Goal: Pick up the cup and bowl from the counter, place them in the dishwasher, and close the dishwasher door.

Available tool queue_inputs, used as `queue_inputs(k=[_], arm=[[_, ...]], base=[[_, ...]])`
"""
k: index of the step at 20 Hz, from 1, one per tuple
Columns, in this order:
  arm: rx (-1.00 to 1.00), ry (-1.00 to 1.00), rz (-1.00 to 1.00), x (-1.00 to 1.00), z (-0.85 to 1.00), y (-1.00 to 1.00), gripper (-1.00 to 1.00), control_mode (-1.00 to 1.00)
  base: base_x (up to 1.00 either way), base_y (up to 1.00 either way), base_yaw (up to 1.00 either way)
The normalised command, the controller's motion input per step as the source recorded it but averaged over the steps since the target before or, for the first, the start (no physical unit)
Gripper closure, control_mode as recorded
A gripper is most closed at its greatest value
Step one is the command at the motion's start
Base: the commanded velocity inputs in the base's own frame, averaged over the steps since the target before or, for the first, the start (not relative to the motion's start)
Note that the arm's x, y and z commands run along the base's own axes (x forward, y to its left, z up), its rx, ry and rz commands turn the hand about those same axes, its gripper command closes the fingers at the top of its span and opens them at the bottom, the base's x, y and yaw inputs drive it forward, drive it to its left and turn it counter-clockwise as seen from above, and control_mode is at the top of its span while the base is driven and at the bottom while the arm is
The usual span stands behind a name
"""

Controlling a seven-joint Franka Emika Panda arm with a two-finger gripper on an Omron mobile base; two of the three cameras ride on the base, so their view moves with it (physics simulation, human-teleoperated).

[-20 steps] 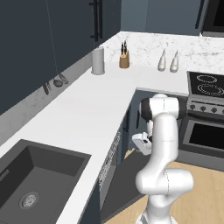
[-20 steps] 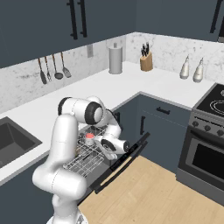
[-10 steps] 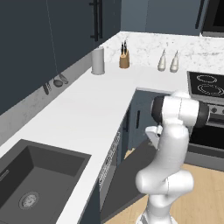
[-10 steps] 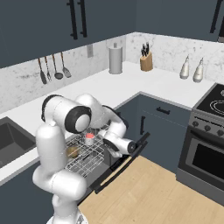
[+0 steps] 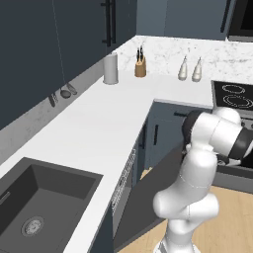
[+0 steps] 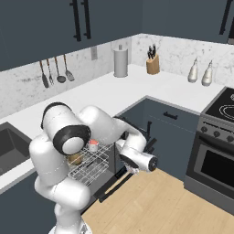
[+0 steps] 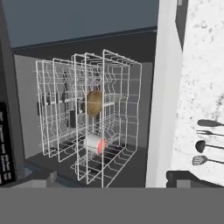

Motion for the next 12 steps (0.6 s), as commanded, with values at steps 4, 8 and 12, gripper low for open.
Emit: queue_inputs(k=[4, 8, 12], arm=[[0.32, 0.0, 0.0, -0.6, -0.36, -1.0, -1.0, -1.0], [0.32, 0.0, 0.0, -0.34, -0.81, -0.91, -1.0, -1.0], [0.26, 0.0, 0.0, -0.02, -0.94, -0.49, -1.0, -1.0]], base=[[0.0, 0.0, 0.0], [0.0, 0.0, 0.0], [0.0, 0.0, 0.0]])
